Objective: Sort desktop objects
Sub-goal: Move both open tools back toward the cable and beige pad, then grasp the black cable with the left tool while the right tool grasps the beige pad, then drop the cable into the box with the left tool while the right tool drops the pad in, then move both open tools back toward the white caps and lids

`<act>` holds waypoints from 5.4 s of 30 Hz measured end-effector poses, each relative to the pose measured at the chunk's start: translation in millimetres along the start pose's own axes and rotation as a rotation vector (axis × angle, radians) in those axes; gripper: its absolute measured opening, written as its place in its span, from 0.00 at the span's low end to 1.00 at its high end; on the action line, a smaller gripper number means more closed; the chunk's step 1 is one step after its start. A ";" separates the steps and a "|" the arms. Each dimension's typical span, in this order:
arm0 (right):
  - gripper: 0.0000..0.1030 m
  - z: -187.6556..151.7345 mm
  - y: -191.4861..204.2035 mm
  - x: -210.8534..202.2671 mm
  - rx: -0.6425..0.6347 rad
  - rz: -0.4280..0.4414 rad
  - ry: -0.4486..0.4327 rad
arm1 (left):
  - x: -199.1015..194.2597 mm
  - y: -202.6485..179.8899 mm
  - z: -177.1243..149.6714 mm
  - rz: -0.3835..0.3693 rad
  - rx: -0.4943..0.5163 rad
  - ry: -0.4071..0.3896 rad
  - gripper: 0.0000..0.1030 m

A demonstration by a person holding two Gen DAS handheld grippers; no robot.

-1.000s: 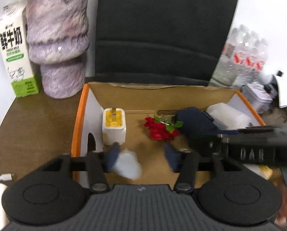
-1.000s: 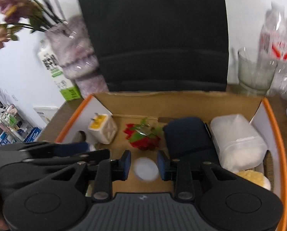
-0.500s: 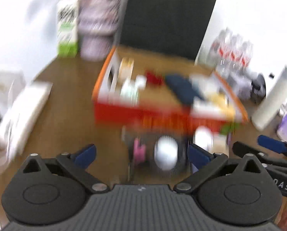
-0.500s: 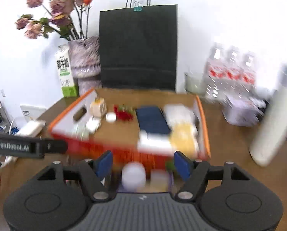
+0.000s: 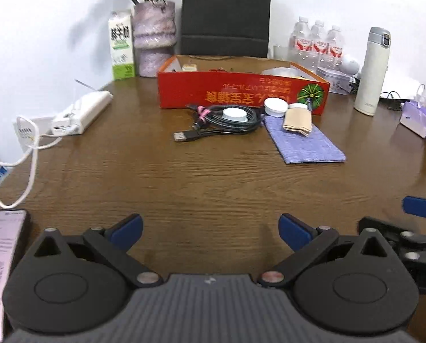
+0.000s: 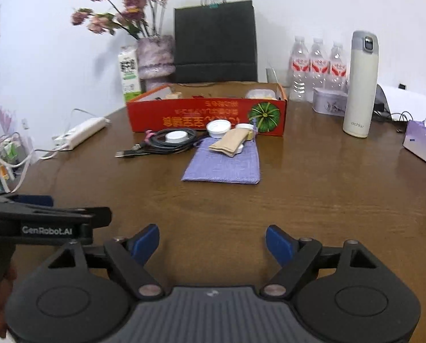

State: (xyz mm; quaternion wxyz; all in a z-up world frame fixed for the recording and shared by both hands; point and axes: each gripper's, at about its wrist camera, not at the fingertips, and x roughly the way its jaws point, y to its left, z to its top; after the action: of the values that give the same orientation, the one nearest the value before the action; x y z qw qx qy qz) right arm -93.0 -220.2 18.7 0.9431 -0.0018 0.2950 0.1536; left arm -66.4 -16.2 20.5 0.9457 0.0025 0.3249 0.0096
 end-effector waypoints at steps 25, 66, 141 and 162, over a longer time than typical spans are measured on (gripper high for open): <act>0.67 86.5 -26.3 81.5 0.084 0.015 -0.034 | 69.0 9.3 78.7 -0.101 0.063 -0.039 1.00; 0.08 126.7 -24.6 15.2 0.079 0.143 -0.125 | -7.3 59.5 134.9 -0.433 -0.193 -0.138 0.09; 0.79 8.9 -18.7 28.4 0.056 -0.106 -0.024 | 0.2 4.0 -11.9 -0.096 -0.007 -0.088 1.00; 0.55 126.9 -92.8 124.2 0.206 0.061 0.004 | 102.5 -59.8 112.0 -0.278 0.176 -0.155 0.76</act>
State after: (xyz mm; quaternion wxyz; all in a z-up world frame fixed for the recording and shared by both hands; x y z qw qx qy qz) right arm 101.3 -260.8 46.3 0.9326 0.1040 0.3111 0.1509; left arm 84.3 -73.8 45.2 0.9562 0.0412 0.2480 -0.1498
